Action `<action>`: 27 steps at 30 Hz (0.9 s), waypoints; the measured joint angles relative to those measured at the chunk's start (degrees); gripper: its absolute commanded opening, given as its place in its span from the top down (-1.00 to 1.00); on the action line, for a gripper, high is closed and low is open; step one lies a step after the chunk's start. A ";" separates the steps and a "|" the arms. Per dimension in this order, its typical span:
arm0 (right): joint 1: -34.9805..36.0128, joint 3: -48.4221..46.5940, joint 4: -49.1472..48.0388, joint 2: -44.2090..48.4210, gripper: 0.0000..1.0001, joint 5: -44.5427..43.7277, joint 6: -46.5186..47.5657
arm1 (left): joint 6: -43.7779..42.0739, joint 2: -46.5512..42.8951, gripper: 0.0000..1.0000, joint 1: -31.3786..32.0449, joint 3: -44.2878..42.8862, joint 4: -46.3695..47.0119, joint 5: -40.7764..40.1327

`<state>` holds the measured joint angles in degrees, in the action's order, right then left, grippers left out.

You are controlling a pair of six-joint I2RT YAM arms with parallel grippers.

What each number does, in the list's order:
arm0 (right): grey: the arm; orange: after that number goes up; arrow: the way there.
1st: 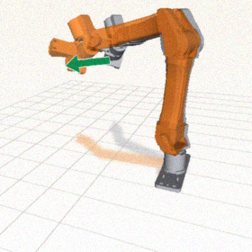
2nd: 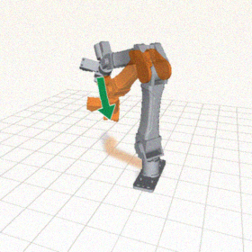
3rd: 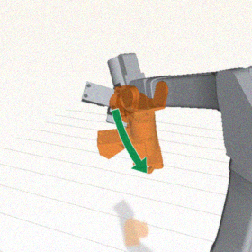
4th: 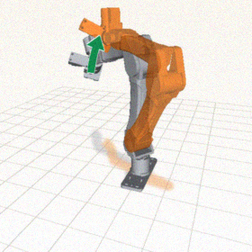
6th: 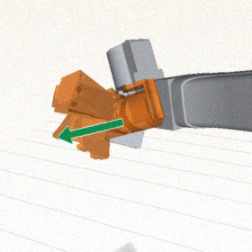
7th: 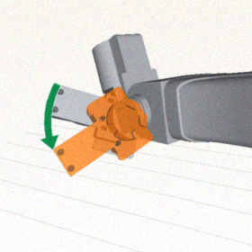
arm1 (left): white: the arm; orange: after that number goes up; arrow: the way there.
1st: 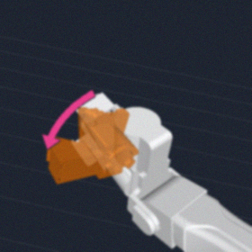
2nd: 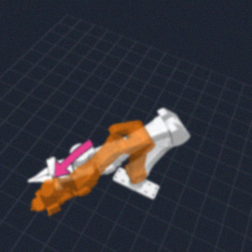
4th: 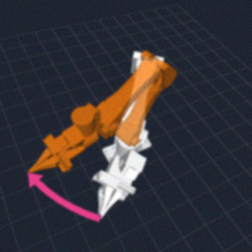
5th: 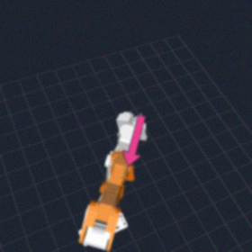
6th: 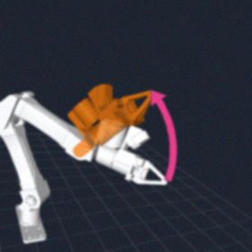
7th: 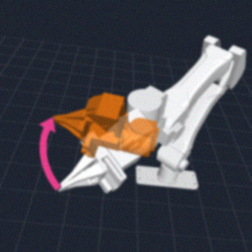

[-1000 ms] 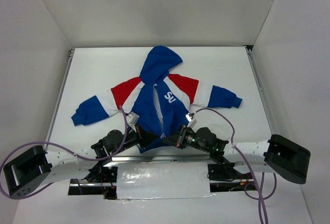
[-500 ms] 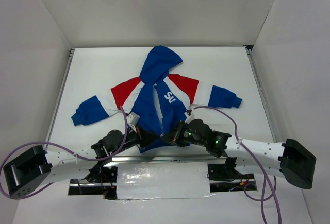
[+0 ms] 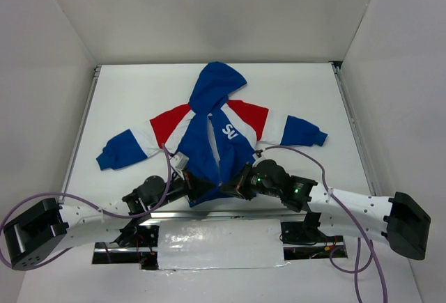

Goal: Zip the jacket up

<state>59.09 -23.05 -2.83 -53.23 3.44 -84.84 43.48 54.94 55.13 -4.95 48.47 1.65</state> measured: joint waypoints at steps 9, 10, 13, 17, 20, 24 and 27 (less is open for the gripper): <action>-4.61 1.29 -4.72 -2.60 1.00 2.73 -3.10 | -0.07 0.50 1.00 -0.11 0.00 0.63 0.24; -5.20 1.29 -5.05 -2.95 1.00 3.21 -3.67 | -0.07 0.52 1.00 -0.15 0.00 0.66 0.20; -6.69 1.29 -5.79 -3.85 1.00 3.91 -5.46 | -0.22 1.01 1.00 -0.20 0.00 0.74 0.15; -8.33 1.29 -6.75 -3.78 1.00 2.60 -8.66 | -1.07 2.67 1.00 -0.20 0.00 0.57 0.74; -8.92 1.29 -6.80 -2.51 1.00 0.61 -10.71 | -1.40 4.35 1.00 -0.20 0.00 0.57 1.77; -10.27 0.17 -6.84 -1.73 1.00 -0.02 -10.93 | -1.46 6.05 1.00 -0.20 0.00 0.96 2.86; -11.82 -1.46 -7.39 -3.74 1.00 0.87 -8.02 | -1.42 6.73 1.00 -0.20 0.00 1.22 3.02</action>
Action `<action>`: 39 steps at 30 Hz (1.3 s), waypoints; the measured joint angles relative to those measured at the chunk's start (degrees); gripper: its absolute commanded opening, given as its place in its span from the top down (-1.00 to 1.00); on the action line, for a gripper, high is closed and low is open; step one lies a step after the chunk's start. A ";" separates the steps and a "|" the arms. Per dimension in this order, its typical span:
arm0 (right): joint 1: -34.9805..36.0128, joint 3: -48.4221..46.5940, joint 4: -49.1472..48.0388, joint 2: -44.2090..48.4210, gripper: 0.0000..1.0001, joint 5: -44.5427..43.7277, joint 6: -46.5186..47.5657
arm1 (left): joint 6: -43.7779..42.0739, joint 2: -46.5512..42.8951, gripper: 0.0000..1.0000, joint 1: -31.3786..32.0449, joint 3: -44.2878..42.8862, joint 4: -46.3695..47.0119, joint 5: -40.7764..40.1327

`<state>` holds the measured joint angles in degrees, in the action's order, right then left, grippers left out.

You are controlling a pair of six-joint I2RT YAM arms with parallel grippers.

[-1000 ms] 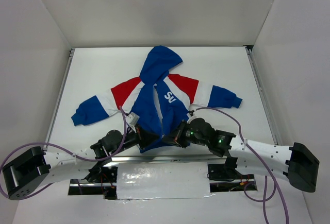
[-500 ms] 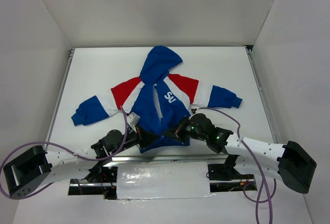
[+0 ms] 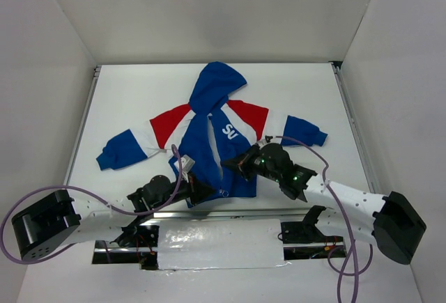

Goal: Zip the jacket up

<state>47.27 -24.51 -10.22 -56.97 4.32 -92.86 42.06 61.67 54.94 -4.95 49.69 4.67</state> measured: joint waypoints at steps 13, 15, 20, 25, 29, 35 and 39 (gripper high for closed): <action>-0.76 15.65 -18.69 -4.44 -0.26 13.64 27.10 | -0.11 -3.41 1.00 0.00 -0.44 -2.10 -1.22; -0.76 17.20 -20.15 -4.81 -0.26 15.34 29.35 | -0.17 -3.96 1.00 0.00 -0.44 -2.10 -1.36; -0.76 16.79 -22.75 -4.61 -0.28 17.35 35.04 | -0.35 -4.04 1.00 0.00 -0.44 -2.21 -1.36; -0.76 14.36 -22.56 -3.04 -0.26 17.81 39.45 | -0.57 -4.22 1.00 0.00 -0.74 -3.06 -1.36; -0.76 12.70 -22.73 -3.72 -0.26 18.82 41.57 | -1.31 -5.03 1.00 0.00 -0.81 -3.74 -1.36; -0.76 12.09 -22.84 -6.86 -0.15 20.11 42.40 | -1.49 -5.40 1.00 0.00 -1.29 -4.92 -1.36; -0.74 12.09 -23.26 -7.02 -0.04 21.40 42.16 | -1.55 -5.86 1.00 0.00 -1.33 -5.79 -1.40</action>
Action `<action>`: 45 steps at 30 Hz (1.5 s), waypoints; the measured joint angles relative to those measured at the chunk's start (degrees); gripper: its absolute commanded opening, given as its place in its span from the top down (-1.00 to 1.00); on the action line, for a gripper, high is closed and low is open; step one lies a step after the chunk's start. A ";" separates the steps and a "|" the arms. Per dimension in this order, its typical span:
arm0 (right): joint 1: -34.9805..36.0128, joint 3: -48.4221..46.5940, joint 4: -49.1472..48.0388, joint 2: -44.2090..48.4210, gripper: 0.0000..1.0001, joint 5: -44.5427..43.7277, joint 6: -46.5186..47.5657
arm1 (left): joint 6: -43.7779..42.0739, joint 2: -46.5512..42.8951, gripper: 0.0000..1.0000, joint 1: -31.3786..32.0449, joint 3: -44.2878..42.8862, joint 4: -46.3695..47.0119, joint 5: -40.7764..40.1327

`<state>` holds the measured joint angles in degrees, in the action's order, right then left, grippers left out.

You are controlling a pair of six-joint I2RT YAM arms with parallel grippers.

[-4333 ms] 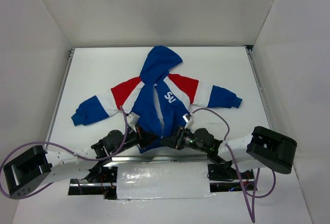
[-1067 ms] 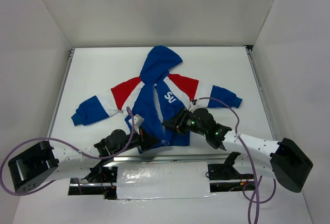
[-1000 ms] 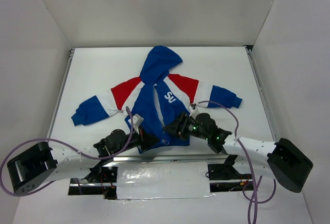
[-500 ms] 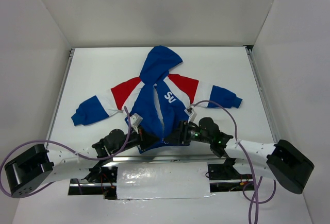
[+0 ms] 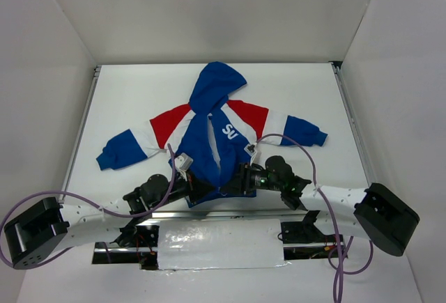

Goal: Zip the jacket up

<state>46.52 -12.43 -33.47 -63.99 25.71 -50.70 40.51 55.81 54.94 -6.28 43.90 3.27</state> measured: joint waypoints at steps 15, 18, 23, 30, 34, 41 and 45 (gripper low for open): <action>2.21 0.37 -0.87 -0.42 0.03 1.05 -2.47 | -0.04 -0.17 1.00 0.00 -0.39 -0.42 -0.61; 2.47 0.83 -1.05 -1.14 -0.01 0.35 -2.56 | -0.04 -0.17 1.00 0.00 -0.39 -0.46 -0.74; 2.47 0.83 -0.44 -1.22 -0.07 -1.95 -1.77 | -0.04 -0.17 1.00 0.00 -0.39 -0.50 -0.85; 2.51 0.83 -0.37 -2.71 -0.12 -2.82 -1.07 | -0.07 -0.17 1.00 0.00 -0.39 -0.63 -0.85; 2.73 0.83 -1.20 -4.24 -0.11 -2.71 -1.18 | -0.04 -0.04 1.00 0.02 -0.46 -0.63 -0.85; 3.21 0.83 -5.16 -5.33 -0.07 -1.90 -1.40 | -0.04 0.68 1.00 0.00 -0.59 -0.13 -0.83; 3.21 0.83 -6.95 -6.58 -0.05 -1.29 -1.49 | -0.02 0.92 1.00 0.00 -0.59 0.15 -0.83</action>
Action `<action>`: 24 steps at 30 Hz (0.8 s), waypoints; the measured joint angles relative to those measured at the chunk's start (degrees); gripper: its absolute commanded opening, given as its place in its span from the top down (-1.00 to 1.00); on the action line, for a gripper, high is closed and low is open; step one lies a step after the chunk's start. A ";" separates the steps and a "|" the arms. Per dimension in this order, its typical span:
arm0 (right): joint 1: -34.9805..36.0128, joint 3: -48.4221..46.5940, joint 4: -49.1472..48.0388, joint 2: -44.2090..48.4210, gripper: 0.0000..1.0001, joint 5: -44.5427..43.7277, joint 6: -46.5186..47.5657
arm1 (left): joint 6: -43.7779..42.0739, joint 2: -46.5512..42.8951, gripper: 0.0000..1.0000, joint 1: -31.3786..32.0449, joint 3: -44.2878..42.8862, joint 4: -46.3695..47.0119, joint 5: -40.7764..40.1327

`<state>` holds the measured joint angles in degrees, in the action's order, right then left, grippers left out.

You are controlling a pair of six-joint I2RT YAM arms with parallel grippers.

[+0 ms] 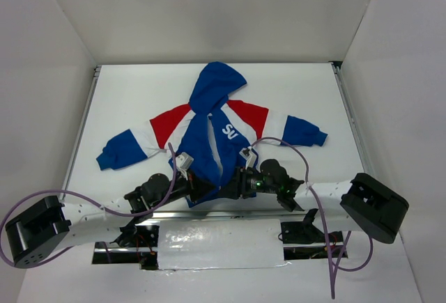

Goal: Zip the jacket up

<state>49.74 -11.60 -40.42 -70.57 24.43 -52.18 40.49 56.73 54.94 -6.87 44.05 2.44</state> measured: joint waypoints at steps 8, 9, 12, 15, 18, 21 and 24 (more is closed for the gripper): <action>0.57 0.00 -1.07 -1.09 0.16 0.44 -0.90 | -0.02 -0.09 1.00 0.00 0.00 0.07 -0.17; 0.72 0.00 -1.11 -1.09 0.19 0.44 -0.96 | -0.02 -0.20 1.00 0.00 0.00 0.04 -0.24; 1.38 0.00 -1.22 -1.14 0.25 0.44 -1.42 | -0.02 -0.37 1.00 0.00 0.00 0.07 -0.37; 1.92 0.00 -1.55 -1.49 0.25 0.39 -1.97 | -0.02 -0.37 1.00 0.00 -0.02 0.04 -0.55; 2.56 0.00 -2.05 -1.70 0.26 0.22 -2.43 | -0.02 -0.37 1.00 0.00 -0.02 0.02 -0.66; 2.97 0.02 -2.38 -1.70 0.29 -0.02 -2.91 | -0.02 -0.37 1.00 0.00 -0.02 0.02 -0.76; 3.13 0.02 -1.79 -1.55 0.31 -0.76 -3.54 | -0.07 -0.37 1.00 0.00 -0.02 -0.02 -0.85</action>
<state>52.86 -11.57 -42.22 -72.12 23.66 -55.72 40.42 56.36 54.94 -6.90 44.03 1.58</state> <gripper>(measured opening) 0.347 0.037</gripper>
